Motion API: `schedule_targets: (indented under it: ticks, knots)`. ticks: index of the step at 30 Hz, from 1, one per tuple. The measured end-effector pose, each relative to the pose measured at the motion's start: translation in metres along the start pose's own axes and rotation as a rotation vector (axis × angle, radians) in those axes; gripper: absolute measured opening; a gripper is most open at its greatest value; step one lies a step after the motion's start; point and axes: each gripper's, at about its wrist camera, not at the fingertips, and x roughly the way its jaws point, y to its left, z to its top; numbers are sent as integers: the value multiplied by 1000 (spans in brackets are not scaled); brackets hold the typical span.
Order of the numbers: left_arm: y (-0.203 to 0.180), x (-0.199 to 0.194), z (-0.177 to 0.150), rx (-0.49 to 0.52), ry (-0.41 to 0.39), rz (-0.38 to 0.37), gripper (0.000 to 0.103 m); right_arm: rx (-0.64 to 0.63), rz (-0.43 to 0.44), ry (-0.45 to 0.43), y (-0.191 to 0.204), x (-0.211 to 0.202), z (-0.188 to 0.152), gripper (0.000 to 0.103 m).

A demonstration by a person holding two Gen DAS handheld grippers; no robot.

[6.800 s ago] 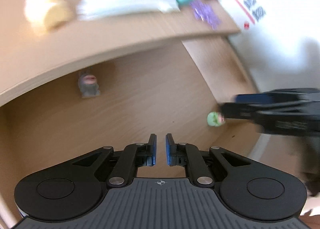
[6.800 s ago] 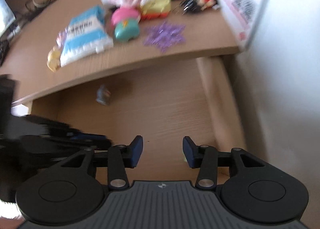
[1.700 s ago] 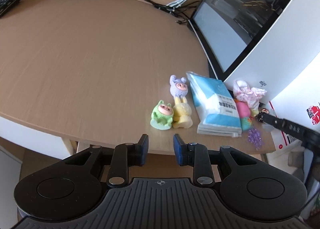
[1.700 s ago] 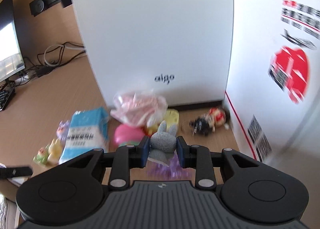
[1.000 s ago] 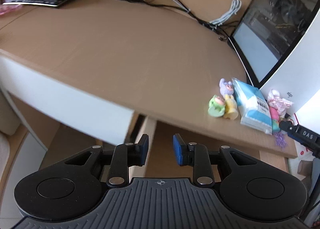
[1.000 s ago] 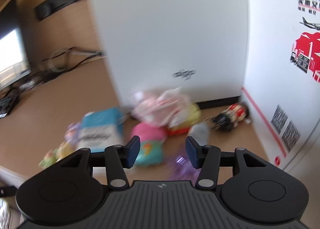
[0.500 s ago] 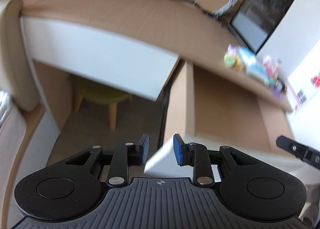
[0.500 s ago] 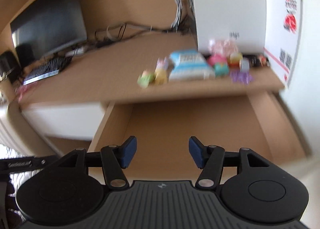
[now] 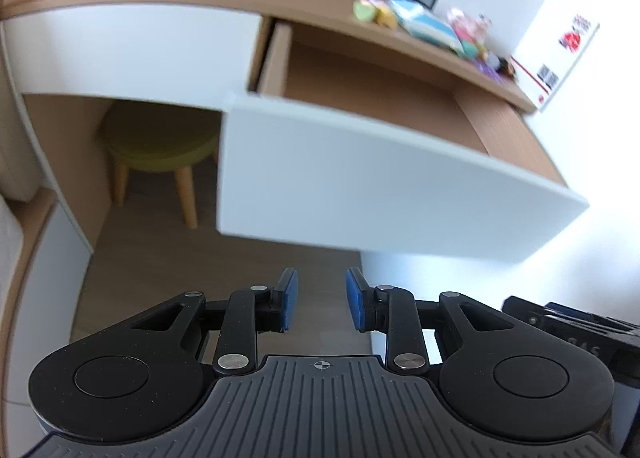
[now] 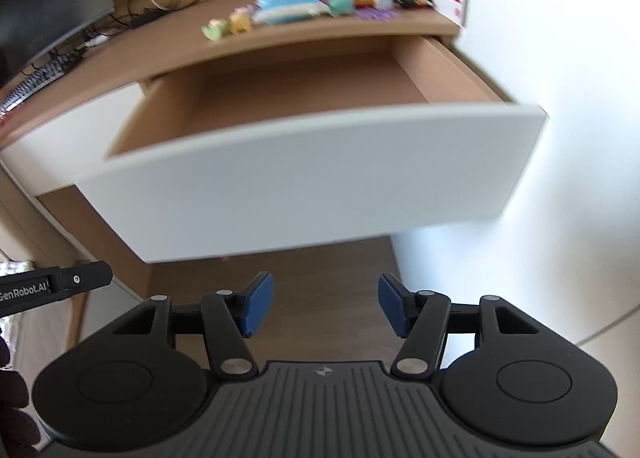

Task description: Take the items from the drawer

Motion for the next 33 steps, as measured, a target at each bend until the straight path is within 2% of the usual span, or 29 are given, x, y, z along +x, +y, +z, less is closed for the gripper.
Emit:
schedule_targets:
  ticks: [3,7,12,14,17,19,22,25,27,33]
  knots:
    - [-14,9,-11,5,6,-2,29,5,-9,2,-13,7,-11,60]
    - [-34,17,-21,26,-34,10,29,-11,3,-33,-33,13,-17,71]
    - [-53,19,-33,103,-133,49,29,-32,-7,-73,-48,25,-22,77]
    - [-60,16,-40,154,-216,73,30,-40,-14,-83,-51,26,-27,85]
    - [-72,18,-54,252,-337,131,30,-92,-45,-128,-50,27,-37,90]
    - [-78,25,-59,270,-361,145,30,-125,-60,-158,-50,30,-45,95]
    - [-83,35,-63,283,-362,147,30,-143,-85,-205,-50,34,-50,95]
    - [-88,40,-59,288,-403,162,30,-160,-95,-256,-51,37,-44,96]
    - [-91,45,-53,272,-431,168,30,-153,-98,-289,-53,39,-35,103]
    - [-102,61,-32,264,-486,170,30,-135,-100,-347,-63,54,-3,103]
